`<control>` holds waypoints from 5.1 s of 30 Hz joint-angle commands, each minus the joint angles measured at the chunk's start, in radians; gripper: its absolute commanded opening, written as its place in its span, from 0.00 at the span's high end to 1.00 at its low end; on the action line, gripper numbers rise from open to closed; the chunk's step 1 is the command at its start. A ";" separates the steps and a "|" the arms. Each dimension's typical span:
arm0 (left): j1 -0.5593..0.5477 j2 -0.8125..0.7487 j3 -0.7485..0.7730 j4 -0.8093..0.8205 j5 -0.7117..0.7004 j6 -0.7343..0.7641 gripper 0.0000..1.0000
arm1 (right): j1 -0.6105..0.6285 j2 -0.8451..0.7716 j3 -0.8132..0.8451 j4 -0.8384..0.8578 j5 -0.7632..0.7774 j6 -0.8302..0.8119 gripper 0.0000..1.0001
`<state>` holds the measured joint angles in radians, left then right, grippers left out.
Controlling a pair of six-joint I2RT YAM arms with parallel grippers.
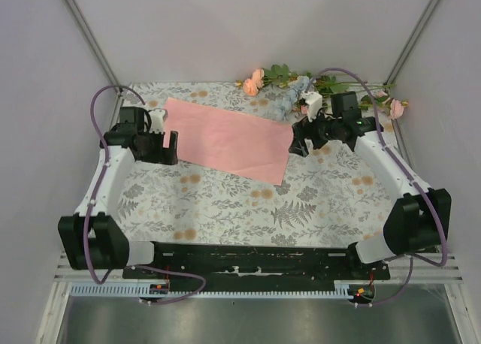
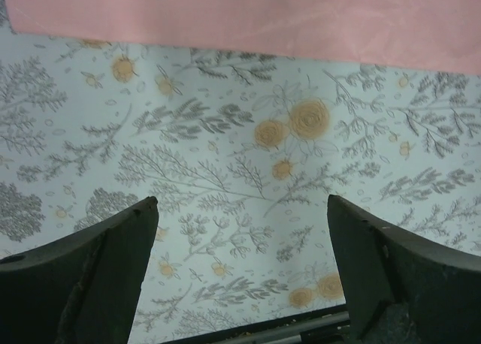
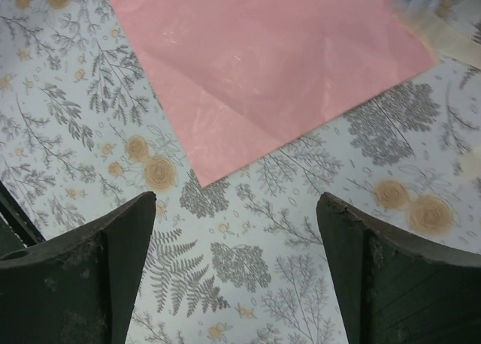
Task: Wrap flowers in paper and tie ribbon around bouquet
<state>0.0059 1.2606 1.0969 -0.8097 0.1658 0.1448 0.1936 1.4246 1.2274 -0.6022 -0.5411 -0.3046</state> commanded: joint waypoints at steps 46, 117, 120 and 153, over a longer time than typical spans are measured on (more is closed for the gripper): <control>0.267 1.094 0.917 0.070 0.552 0.173 0.34 | 0.155 0.784 0.465 -0.214 -0.031 0.199 0.13; -0.253 -0.593 -0.373 -0.350 0.475 1.370 0.12 | 0.190 0.750 0.586 -0.289 0.079 0.101 0.34; -0.253 -0.548 -0.258 -0.271 0.453 1.087 0.12 | 0.184 0.780 0.616 -0.298 0.159 0.088 0.37; -0.116 0.490 0.230 0.188 0.347 0.365 0.16 | -0.454 0.829 0.889 -0.015 0.472 -0.912 0.10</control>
<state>-0.1104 1.7557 1.2522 -0.6228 0.4770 0.5423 -0.1986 2.1975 2.0270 -0.6941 -0.1673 -1.0714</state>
